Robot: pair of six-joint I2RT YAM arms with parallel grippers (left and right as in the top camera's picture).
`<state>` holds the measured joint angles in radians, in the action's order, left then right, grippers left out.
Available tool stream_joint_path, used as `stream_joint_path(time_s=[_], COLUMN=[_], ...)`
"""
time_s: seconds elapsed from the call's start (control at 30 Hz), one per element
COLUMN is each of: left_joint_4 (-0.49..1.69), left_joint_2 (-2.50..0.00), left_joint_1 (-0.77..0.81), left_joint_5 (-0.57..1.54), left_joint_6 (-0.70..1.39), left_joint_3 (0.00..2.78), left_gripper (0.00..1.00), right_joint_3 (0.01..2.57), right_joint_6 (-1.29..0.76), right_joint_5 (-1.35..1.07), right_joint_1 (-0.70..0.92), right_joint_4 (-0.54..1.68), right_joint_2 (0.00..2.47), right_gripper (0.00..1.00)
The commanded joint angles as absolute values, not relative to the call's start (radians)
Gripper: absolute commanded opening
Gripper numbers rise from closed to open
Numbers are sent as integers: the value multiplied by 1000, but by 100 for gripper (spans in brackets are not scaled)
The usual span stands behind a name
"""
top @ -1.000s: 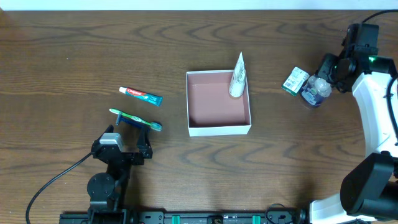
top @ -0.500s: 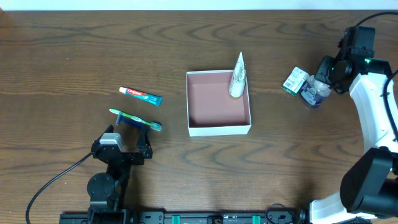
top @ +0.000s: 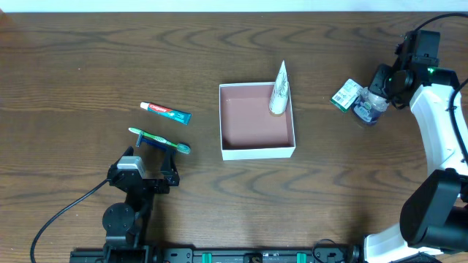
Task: Pack container
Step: 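Grasp the blue foaming soap pump bottle with the right gripper, then lift the soap bottle and move it over the box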
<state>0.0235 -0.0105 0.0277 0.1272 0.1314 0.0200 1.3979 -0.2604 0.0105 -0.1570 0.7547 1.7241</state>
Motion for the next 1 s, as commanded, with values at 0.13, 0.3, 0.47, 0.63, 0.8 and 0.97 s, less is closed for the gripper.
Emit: stream_joint_path(time_s=[0.13, 0.3, 0.47, 0.63, 0.8, 0.97], left_joint_4=[59, 59, 60, 59, 59, 59], left_joint_2=[-5, -5, -5, -5, -5, -5], left_joint_1=[23, 23, 23, 23, 23, 23], left_joint_5=[139, 139, 139, 139, 139, 139], left_joint_6=[133, 133, 133, 133, 133, 133], left_joint_3=[4, 4, 4, 4, 4, 4], left_gripper=[98, 98, 98, 98, 98, 98], right_joint_3=[1493, 1545, 1574, 1590, 1590, 1589], right_joint_6=[-192, -184, -178, -178, -178, -178], right_joint_5=[-76, -107, -204, -320, -340, -326], right_joint_1=[-156, -150, -111, -32, 125, 300], right_joint_4=[810, 831, 823, 768, 680, 620], right_joint_2=[1639, 1538, 1408, 1282, 1174, 1151], right_gripper=[8, 7, 7, 8, 6, 7])
